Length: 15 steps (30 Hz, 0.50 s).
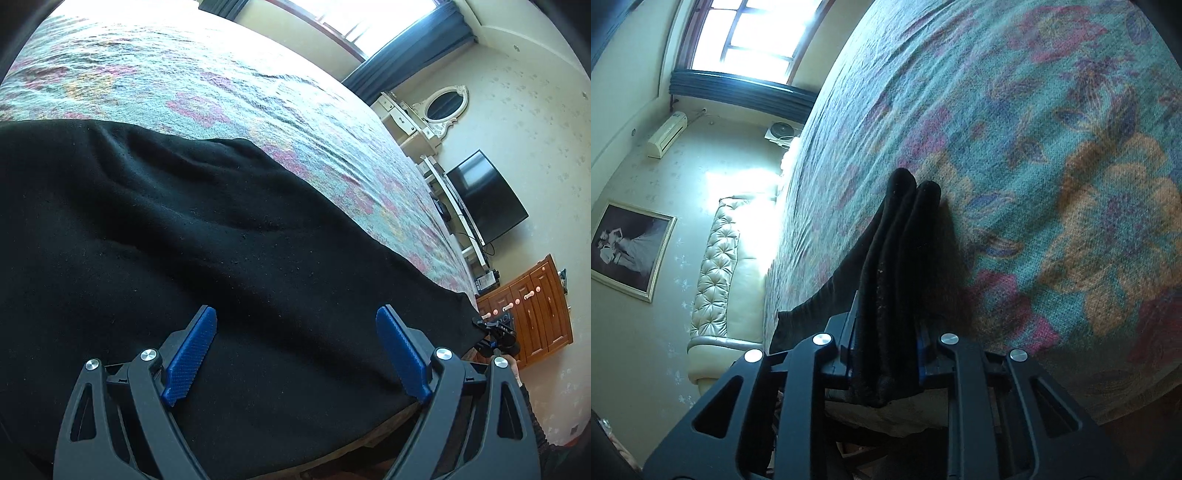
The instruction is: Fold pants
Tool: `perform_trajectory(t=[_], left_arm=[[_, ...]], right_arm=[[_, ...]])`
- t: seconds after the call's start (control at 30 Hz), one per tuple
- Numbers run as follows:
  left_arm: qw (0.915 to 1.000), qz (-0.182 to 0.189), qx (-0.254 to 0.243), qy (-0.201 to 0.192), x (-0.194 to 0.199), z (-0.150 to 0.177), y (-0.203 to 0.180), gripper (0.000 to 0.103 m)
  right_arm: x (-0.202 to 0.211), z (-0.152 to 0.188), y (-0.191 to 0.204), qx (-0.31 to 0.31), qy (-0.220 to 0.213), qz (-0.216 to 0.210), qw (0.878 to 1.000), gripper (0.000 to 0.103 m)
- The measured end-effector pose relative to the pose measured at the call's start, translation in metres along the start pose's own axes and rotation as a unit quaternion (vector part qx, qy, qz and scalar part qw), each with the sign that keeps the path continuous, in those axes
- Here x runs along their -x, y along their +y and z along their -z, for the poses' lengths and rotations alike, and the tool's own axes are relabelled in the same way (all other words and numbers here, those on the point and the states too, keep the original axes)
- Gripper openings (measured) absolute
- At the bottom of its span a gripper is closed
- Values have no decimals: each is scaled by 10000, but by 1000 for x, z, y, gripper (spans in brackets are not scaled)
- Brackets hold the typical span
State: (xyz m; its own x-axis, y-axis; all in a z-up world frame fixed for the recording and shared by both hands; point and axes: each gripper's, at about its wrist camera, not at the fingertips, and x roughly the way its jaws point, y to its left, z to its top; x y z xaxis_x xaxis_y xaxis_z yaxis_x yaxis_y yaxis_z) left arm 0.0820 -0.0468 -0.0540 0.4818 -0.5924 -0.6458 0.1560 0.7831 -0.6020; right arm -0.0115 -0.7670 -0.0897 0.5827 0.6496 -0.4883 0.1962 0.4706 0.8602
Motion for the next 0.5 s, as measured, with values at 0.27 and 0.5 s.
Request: perform_trajectory(t=[0.27, 0.5], left_arm=[[9998, -67, -196, 17, -3, 1, -5, 88], [9995, -84, -313, 15, -7, 3, -11, 90]], right_arm=[[11, 6, 68, 253, -150, -625, 9976, 20], [-9, 21, 150, 784, -14, -1021, 9917, 20]])
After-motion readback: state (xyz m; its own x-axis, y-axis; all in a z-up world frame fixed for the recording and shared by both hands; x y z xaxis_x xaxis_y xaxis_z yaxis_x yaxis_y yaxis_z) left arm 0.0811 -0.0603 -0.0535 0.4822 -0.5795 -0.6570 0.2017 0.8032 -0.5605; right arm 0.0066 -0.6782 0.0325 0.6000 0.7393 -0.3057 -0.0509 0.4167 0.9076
